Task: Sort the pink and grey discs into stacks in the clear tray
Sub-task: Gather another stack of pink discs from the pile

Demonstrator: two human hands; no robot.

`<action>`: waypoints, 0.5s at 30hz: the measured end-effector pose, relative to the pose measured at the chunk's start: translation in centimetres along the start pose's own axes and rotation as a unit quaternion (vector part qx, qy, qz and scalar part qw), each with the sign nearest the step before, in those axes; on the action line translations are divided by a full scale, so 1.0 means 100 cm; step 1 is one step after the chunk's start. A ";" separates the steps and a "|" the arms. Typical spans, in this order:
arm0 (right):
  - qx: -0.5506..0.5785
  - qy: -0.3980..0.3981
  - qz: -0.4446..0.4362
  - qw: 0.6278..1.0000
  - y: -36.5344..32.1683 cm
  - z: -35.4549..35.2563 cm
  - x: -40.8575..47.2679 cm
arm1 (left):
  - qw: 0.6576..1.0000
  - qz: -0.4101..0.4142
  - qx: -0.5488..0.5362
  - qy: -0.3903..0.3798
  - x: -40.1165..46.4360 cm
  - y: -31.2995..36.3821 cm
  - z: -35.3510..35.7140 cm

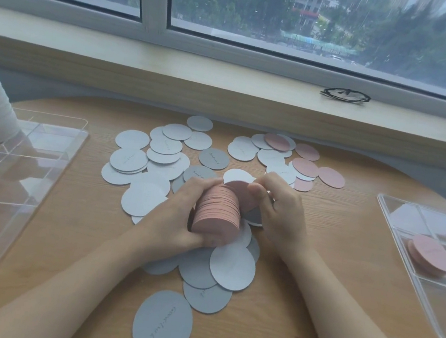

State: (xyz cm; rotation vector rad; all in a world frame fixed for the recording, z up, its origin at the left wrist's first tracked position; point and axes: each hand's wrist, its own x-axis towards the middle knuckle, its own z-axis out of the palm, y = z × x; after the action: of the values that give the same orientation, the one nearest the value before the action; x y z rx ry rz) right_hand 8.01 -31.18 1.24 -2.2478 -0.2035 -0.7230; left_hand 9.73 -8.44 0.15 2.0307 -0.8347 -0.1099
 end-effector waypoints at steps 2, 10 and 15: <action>0.000 -0.003 0.018 1.000 0.005 -0.003 0.000 | 1.000 -0.004 -0.010 0.000 0.000 0.000 0.000; -0.060 -0.017 0.045 0.997 0.025 -0.005 0.001 | 0.999 -0.028 -0.026 0.002 0.001 -0.004 0.000; -0.106 -0.005 -0.060 0.993 0.012 -0.007 -0.003 | 0.999 -0.033 -0.034 -0.001 0.001 -0.003 0.001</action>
State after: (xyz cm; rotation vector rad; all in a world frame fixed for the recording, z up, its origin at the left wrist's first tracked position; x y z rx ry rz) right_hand 7.86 -32.54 0.71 -2.4580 -0.2804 -0.8311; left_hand 9.93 -8.51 -0.10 1.9954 -0.7559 -0.1758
